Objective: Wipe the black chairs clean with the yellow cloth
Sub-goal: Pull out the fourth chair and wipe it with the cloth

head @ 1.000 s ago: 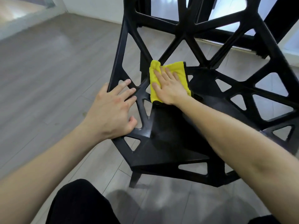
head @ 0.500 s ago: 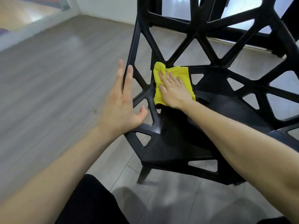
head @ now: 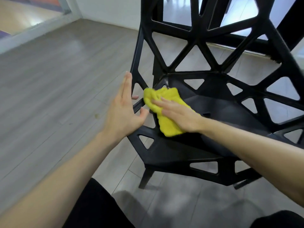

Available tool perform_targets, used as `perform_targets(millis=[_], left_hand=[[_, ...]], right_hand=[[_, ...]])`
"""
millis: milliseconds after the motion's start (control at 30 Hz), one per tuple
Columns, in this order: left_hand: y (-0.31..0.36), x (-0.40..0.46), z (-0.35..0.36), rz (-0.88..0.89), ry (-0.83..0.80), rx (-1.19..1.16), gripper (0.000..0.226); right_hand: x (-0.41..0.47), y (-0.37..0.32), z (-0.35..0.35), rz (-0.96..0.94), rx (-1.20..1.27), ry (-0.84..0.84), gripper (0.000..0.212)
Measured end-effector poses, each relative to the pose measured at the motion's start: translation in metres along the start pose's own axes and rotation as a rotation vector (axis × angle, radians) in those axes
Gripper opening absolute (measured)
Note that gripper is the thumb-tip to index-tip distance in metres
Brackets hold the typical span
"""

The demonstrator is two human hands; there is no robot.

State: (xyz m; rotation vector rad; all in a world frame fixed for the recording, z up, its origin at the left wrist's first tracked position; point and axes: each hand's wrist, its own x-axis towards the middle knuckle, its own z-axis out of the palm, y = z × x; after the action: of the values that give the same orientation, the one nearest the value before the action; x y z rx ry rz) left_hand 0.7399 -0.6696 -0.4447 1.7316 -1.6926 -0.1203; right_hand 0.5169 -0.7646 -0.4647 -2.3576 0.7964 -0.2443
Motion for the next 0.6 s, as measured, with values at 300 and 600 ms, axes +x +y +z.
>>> perform_targets(millis=[300, 600], left_hand=[[-0.006, 0.001, 0.004, -0.031, 0.042, -0.045, 0.099], [-0.003, -0.001, 0.003, -0.136, 0.125, -0.084, 0.088]], right_hand=[[0.042, -0.006, 0.019, 0.125, -0.207, 0.102, 0.059], [-0.023, -0.010, 0.019, 0.068, -0.391, 0.029, 0.072]])
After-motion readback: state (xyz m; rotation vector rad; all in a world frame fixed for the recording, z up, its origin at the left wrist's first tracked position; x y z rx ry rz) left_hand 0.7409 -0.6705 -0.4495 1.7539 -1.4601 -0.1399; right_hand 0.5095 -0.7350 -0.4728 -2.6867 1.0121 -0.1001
